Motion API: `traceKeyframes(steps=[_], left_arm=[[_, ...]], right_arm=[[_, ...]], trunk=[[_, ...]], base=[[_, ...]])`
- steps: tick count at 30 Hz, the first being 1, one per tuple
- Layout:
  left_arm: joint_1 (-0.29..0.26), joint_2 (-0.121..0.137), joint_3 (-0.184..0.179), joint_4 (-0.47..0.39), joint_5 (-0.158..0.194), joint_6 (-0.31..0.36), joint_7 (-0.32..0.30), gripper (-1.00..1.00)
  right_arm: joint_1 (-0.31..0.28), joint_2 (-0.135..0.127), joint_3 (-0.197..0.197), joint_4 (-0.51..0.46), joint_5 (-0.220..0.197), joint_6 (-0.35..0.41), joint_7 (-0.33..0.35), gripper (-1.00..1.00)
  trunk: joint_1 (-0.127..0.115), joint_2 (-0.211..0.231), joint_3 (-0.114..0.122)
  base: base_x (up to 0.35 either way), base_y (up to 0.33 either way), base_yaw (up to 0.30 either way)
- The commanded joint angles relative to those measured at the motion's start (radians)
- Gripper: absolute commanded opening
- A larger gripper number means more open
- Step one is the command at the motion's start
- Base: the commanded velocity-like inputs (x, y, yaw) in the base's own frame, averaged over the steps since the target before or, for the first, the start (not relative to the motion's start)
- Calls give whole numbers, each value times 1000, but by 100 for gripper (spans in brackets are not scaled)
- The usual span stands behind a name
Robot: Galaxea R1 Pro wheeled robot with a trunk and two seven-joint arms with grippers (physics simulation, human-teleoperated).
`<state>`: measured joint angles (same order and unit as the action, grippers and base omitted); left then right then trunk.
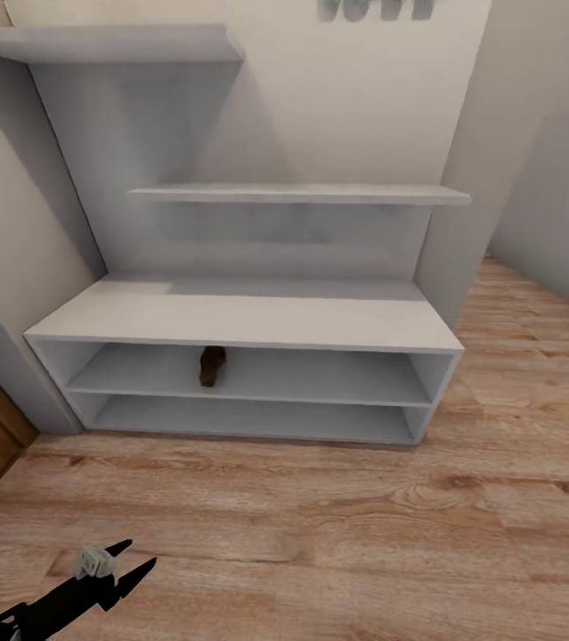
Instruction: Pick up the two gym shoes and the two sandals from the corridor floor and place them onto the hallstand (shoe rack) in the corridor, making sure they are on the rack and not on the floor. Arrange them so the two gym shoes are next to each other and the two sandals are next to each other.
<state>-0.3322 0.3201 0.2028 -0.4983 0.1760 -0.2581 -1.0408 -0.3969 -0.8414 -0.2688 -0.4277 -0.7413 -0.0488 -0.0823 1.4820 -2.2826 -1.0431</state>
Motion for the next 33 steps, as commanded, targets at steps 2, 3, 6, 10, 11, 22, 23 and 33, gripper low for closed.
traceKeyframes(steps=[2, 3, 6, 10, 11, 22, 23, 33], left_arm=[[-1, 0, 1, 1, 1, -6, -4, 100], [-1, 0, 2, 1, 1, -6, -3, 100], [-1, 0, 2, 1, 2, -5, -3, 100], [-1, 0, 3, 1, 2, -3, -2, 100], [-1, 0, 3, 1, 2, -2, -2, 100], [-1, 1, 3, 1, 2, 3, -2, 100], [-1, 1, 3, 1, 2, 4, -2, 100], [-1, 1, 3, 1, 2, 4, -6, 100]], right_arm=[[0, 0, 2, 0, -10, -3, -2, -100], [0, 0, 2, 0, -10, -3, -2, -100], [0, 1, 2, 0, -10, -3, -2, -100], [0, 0, 2, 0, -10, -3, -2, -100], [0, 0, 2, 0, -10, -3, -2, -100], [0, 1, 3, 0, -10, -3, -2, -100], [0, 1, 3, 0, -10, -3, -2, -100], [0, 40, 92, -54, 61, -3, -1, -100]], trunk=[[-1, 0, -1], [-1, 0, -1], [-1, 0, -1], [-1, 0, -1], [-1, 0, -1], [-1, 0, -1], [-1, 0, -1], [-1, 0, 0]], base=[[-339, 0, 0], [-339, 0, 0], [-339, 0, 0], [-336, 0, 0], [-205, 0, 0], [-34, 0, -4], [-2, 0, -113], [0, 0, -98]])
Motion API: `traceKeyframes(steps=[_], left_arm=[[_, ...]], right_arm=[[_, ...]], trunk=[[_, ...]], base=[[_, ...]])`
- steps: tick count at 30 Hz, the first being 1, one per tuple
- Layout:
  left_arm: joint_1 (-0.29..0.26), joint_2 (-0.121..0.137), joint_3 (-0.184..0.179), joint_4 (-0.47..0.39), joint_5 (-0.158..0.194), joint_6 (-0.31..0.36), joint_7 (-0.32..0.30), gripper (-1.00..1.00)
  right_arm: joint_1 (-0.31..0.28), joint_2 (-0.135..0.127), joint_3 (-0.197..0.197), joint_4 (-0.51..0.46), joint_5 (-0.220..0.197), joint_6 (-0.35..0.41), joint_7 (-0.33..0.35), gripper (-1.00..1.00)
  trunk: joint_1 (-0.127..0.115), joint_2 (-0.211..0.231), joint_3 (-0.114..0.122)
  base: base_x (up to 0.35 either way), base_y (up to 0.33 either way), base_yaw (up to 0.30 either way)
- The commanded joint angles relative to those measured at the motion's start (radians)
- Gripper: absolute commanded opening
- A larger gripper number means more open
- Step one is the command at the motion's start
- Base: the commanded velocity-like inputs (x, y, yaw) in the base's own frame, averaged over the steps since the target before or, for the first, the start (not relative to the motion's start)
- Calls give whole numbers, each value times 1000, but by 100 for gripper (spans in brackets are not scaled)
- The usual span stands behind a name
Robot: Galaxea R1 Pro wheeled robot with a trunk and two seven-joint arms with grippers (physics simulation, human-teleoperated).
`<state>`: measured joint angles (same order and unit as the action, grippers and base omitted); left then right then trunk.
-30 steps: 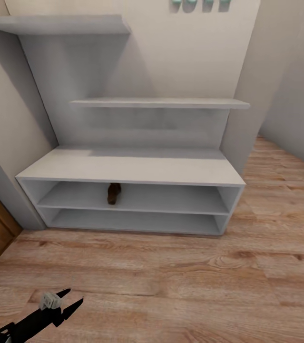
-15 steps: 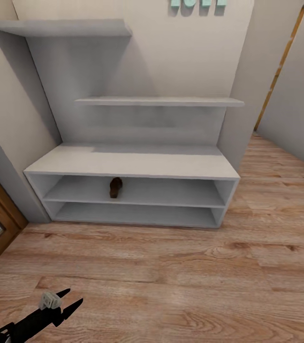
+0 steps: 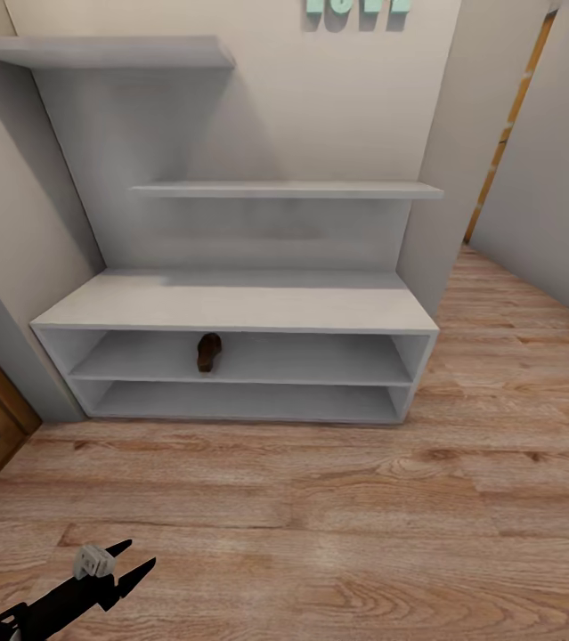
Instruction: Pick up the two gym shoes and the two sandals from the corridor floor and place them onto the hallstand (shoe rack) in the corridor, making sure they are on the rack and not on the floor. Arrange them so the two gym shoes are next to each other and the two sandals are next to each other.
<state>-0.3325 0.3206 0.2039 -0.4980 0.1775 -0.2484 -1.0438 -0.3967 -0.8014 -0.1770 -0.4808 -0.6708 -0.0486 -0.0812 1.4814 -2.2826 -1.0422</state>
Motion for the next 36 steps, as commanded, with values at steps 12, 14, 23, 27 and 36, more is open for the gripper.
traceKeyframes(steps=[12, 14, 23, 27, 36], left_arm=[[-1, 5, 0, -5, 2, -8, -11, 100], [-1, 6, 0, -5, 2, -8, -11, 100], [-1, 6, -1, -1, 1, -10, -11, 100], [0, 6, -1, 2, 1, -13, -11, 100], [9, 7, -4, 1, -2, -19, -21, 100]], right_arm=[[-1, 373, 301, -132, 130, -2, -3, -100], [-1, 403, 361, -143, 132, -3, -4, -100], [-2, 646, 412, -179, 234, 5, -45, -100], [-2, 718, 415, -212, 346, 7, -119, -100], [-25, 807, 416, -253, 410, 137, -193, -100]], trunk=[[0, 0, -1], [0, 0, -1], [0, 0, -1], [0, 0, -1], [0, 0, -1]], base=[[0, 0, -2], [0, 0, 0], [0, 0, 0], [0, 0, 0], [0, 0, 0]])
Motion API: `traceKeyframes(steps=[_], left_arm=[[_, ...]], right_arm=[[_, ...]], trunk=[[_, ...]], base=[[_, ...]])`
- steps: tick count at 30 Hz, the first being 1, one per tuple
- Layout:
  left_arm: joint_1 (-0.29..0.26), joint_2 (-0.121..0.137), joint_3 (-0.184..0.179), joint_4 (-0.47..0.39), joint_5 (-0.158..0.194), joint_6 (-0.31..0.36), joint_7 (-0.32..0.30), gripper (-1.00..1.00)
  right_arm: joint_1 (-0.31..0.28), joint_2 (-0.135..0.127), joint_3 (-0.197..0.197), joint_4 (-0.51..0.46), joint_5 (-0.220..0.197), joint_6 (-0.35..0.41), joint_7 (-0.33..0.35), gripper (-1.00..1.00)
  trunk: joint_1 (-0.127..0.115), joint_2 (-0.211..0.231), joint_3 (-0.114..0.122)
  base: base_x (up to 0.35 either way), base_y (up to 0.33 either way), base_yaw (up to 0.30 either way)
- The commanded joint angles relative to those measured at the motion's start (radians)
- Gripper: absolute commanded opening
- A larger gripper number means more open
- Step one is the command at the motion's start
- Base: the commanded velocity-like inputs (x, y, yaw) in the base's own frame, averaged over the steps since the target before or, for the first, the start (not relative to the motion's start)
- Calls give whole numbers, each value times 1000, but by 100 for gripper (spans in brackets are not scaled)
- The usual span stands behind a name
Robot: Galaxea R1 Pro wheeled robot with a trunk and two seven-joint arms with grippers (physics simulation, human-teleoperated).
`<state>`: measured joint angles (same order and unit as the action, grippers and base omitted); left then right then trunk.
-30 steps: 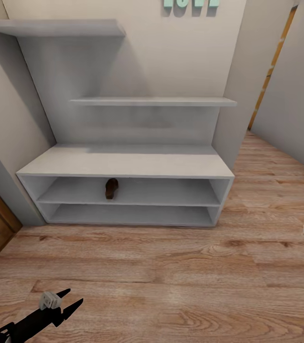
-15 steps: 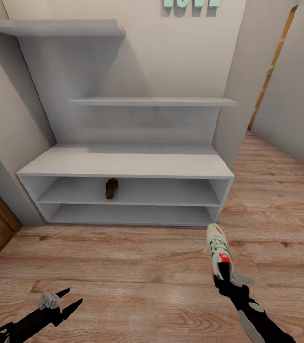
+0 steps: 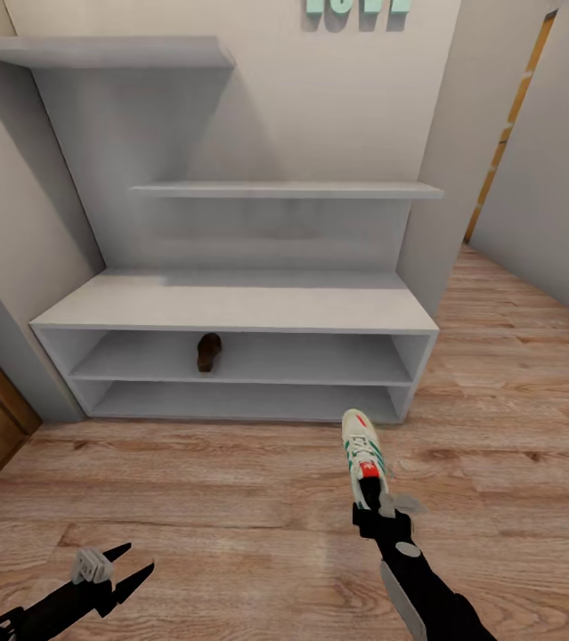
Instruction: Pick up the two gym shoes and the two sandals from the corridor floor and place them onto the hallstand (shoe rack) in the corridor, making sure they are on the rack and not on the floor. Arrange them so the two gym shoes are next to each other and the two sandals are next to each other.
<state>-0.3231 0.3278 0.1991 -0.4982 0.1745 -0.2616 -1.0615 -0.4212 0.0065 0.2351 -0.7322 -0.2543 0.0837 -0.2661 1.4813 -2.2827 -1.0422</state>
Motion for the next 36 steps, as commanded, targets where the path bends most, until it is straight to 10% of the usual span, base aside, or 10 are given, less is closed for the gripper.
traceKeyframes(steps=[1, 9, 15, 36], left_arm=[[1, 0, 0, 0, -1, -6, -10, 100], [4, -1, -12, -6, -16, -10, -87, 100], [4, -1, -9, -14, -109, -22, -112, 100], [4, -4, -9, -14, -106, -24, -113, 100]], right_arm=[[-15, 7, 4, -13, -5, 37, -10, -100], [-138, 38, 4, -38, -6, 215, -15, -100], [-212, 40, -2, -40, -5, 273, -33, -100], [-226, 30, -5, -54, -3, 318, -36, -100]], trunk=[[0, 0, -1], [0, 0, -1], [0, 0, -1], [46, -84, -39]], base=[[0, 0, 0], [0, 0, 0], [0, 0, 0], [0, 0, 3]])
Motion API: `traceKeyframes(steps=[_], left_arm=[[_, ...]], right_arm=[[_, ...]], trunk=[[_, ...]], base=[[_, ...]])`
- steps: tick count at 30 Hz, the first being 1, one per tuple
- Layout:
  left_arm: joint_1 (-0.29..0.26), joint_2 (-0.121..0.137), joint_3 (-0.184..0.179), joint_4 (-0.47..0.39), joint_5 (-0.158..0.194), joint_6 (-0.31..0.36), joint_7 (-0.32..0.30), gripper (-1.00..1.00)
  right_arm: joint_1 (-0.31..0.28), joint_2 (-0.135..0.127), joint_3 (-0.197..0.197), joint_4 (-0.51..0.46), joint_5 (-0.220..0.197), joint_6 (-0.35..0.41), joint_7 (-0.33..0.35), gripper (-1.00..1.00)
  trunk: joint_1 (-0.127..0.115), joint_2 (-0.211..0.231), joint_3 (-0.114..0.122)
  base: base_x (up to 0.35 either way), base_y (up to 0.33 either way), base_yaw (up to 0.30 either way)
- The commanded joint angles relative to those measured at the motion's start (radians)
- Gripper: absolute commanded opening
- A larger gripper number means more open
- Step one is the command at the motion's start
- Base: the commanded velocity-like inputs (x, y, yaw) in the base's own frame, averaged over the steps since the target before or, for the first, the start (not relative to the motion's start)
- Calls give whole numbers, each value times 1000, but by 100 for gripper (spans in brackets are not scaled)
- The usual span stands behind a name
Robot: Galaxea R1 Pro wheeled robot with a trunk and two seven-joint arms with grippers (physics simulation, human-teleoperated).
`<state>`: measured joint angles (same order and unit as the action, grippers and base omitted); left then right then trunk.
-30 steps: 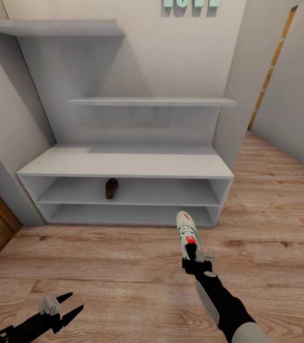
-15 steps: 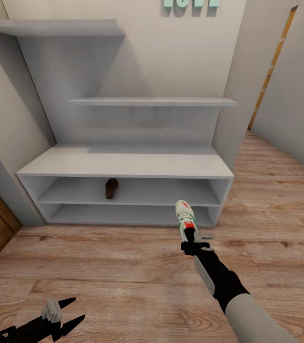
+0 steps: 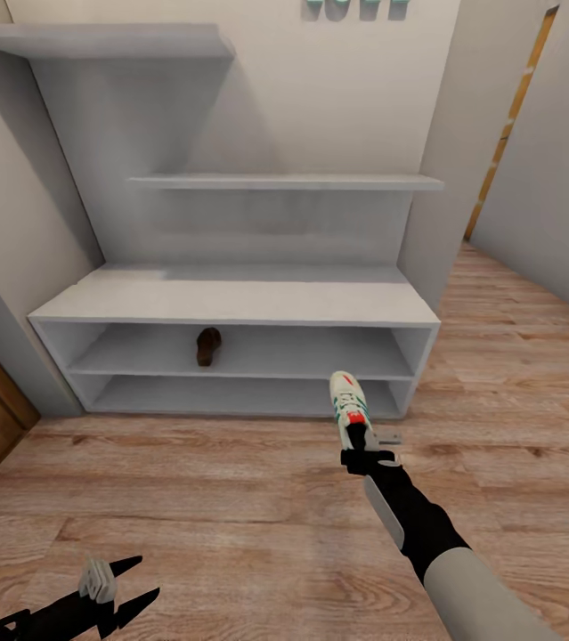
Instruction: Pick up the two gym shoes and the two sandals from the corridor floor and place them onto the hallstand (shoe rack) in the corridor, making sure they are on the rack and not on the floor. Arrange them so the two gym shoes are next to each other and the two sandals are next to each other.
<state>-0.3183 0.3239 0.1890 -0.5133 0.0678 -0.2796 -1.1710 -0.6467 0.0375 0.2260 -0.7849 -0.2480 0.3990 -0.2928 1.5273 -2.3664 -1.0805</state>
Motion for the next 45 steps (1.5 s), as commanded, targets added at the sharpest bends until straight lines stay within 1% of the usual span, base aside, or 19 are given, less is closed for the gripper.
traceKeyframes(steps=[1, 8, 18, 20, 23, 25, 27, 31, 35, 45], left_arm=[[-1, 0, 1, 1, 1, -6, -4, 100], [-1, 0, 1, 1, 0, -6, -3, 100], [-1, 2, 4, 1, -1, -2, -3, 100], [-1, 2, 4, 1, -1, -2, -2, 100], [-1, 2, 3, 1, -2, -3, -1, 100], [-1, 1, 3, 1, -2, -4, -1, 100], [-1, 1, 3, 1, -2, -4, -1, 100], [-1, 0, 3, 1, -2, -4, -1, 100], [-1, -1, 3, 1, -2, -4, -1, 100], [-1, -3, 3, 2, -2, -6, 1, 100]], right_arm=[[-1, -1, 4, -2, -10, 3, -9, -100], [-1, -1, 4, -2, -10, 2, -10, -100], [-1, 0, 3, -3, -11, 1, -11, -100], [-1, 0, -5, -3, -11, 1, -11, -100], [-1, 0, -60, -4, -12, 1, -10, -100], [-1, 0, -85, -5, -11, 1, -10, -100], [-1, 0, -99, -5, -11, 1, -9, -100], [-1, 1, -110, -4, -11, 1, -9, -100], [-1, 1, -112, -4, -11, 1, -9, -100], [-1, 2, -112, -4, -10, 1, -9, -100]], trunk=[[4, -8, -5], [31, -57, -35], [31, -57, -45], [31, -57, -45], [31, -57, -48], [31, -57, -50], [31, -57, -52], [31, -57, -54], [31, -57, -54], [31, -57, -54]], base=[[0, 0, 77], [0, 0, 114], [0, 0, 95], [0, 0, -29], [0, 0, -113], [0, 0, -155], [0, 0, -151], [4, 0, -62], [101, 0, -10], [309, 0, -1]])
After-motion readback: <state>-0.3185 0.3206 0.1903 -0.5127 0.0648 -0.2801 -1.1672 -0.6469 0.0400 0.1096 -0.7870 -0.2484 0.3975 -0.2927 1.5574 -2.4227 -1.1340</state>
